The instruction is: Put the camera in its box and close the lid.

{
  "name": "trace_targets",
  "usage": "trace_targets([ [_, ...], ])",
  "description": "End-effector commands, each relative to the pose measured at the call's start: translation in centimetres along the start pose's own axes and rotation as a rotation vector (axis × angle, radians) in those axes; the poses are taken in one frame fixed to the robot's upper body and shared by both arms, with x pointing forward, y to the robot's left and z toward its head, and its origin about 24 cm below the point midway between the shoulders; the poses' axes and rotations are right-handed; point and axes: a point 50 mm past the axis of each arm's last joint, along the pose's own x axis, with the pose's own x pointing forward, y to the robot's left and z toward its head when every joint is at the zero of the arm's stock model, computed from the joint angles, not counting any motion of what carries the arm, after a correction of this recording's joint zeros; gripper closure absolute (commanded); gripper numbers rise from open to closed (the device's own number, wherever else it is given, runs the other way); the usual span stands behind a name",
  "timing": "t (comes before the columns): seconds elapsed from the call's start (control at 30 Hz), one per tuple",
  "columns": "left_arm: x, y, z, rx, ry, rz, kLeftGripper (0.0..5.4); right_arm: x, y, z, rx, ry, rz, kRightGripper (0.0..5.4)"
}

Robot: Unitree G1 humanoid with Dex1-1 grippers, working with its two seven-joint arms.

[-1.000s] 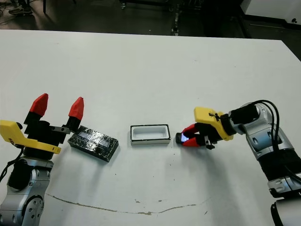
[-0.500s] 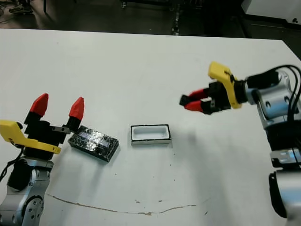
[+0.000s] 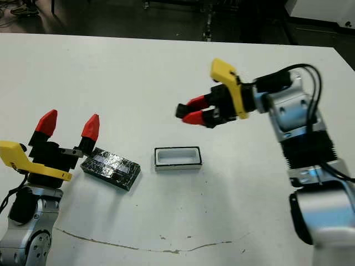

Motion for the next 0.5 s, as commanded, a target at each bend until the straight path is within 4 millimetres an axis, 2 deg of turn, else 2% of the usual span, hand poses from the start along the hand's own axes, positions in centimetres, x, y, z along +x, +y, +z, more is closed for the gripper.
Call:
trace_targets([
  [0.03, -0.1, 0.0, -0.1, -0.004, 0.019, 0.004, 0.00, 0.6, 0.2, -0.5, 0.039, -0.011, 0.014, 3.74],
  [0.5, -0.2, 0.0, -0.2, 0.005, 0.020, 0.009, 0.00, 2.3, 0.9, -1.0, 0.026, 0.021, 0.059, 3.74],
])
